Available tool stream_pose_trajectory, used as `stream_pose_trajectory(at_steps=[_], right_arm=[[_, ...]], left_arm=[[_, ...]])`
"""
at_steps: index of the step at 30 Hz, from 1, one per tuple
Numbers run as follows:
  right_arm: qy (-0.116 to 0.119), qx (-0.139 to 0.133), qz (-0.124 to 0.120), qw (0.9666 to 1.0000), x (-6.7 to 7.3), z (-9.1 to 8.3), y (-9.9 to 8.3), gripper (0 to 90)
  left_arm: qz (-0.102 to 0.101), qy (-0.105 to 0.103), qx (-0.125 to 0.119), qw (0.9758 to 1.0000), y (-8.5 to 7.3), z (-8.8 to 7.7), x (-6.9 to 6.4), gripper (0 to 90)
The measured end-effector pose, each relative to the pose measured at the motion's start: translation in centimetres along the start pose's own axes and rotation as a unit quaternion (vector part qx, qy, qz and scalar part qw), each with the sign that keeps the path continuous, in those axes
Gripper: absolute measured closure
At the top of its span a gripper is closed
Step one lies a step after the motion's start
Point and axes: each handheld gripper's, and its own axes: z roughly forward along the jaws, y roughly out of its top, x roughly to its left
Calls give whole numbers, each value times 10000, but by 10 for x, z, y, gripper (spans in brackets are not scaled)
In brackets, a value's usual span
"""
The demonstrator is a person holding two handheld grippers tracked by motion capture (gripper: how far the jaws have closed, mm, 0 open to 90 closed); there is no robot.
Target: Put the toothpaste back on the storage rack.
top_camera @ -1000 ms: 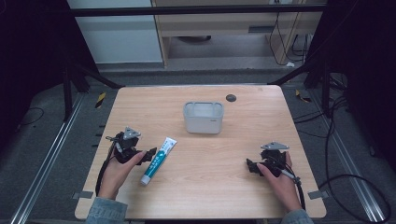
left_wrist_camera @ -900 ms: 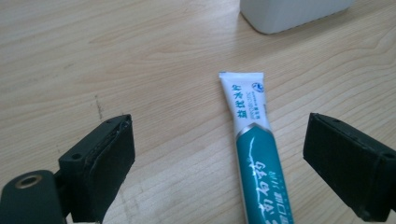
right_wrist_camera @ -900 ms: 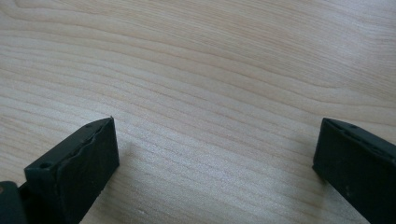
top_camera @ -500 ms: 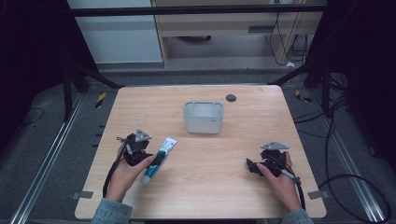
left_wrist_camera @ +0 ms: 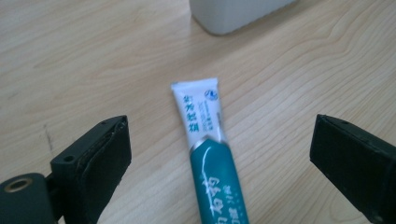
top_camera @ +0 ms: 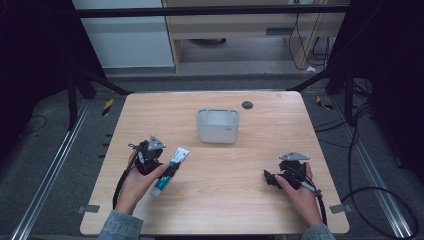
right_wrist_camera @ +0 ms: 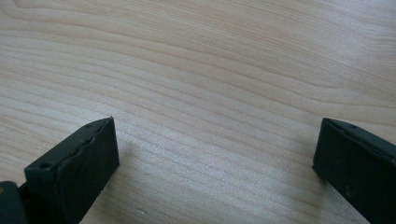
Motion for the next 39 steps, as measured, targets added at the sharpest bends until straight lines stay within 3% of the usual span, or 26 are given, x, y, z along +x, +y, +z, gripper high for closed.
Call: stream_pose_trajectory(at_steps=[2, 5, 10, 12, 14, 17, 23, 26, 27, 31, 33, 35, 39], right_arm=[[9, 4, 6, 10000, 0, 0, 0, 4], [-27, 9, 36, 10000, 1, -1, 0, 4], [-5, 7, 31, 10000, 0, -1, 0, 4], [5, -1, 9, 10000, 0, -1, -1, 4], [7, 2, 2, 10000, 0, -1, -1, 4], [9, -2, -8, 10000, 0, -1, -1, 4], [13, 4, -3, 10000, 0, -1, -1, 4], [6, 1, -9, 10000, -1, -1, -1, 4], [10, 3, 9, 10000, 0, -1, -1, 4], [10, 4, 7, 10000, 0, -1, 0, 4], [14, 7, 0, 10000, -1, -1, 0, 4], [29, 17, 7, 10000, -1, -1, 0, 4], [27, 13, 3, 10000, -1, -1, 0, 4]], left_arm=[[25, -34, 18, 10000, 4, 1, -1, 62], [76, -71, 244, 9996, 10, 9, 0, 66], [100, 80, 406, 9991, 21, 19, -2, 80], [67, 36, 478, 9988, 24, 22, -4, 80], [42, 0, 630, 9980, 27, 27, -6, 75], [153, 114, 948, 9953, 31, 33, -6, 88], [226, 72, 1119, 9934, 33, 35, -4, 156], [358, 105, 1389, 9896, 31, 37, -5, 185], [415, 94, 1501, 9878, 30, 38, -4, 245], [362, 33, 1671, 9853, 24, 42, -4, 293], [380, 45, 1871, 9816, 20, 47, -2, 297], [288, -2, 1969, 9800, 18, 50, 2, 328], [115, -33, 2016, 9794, 18, 56, 6, 412]])
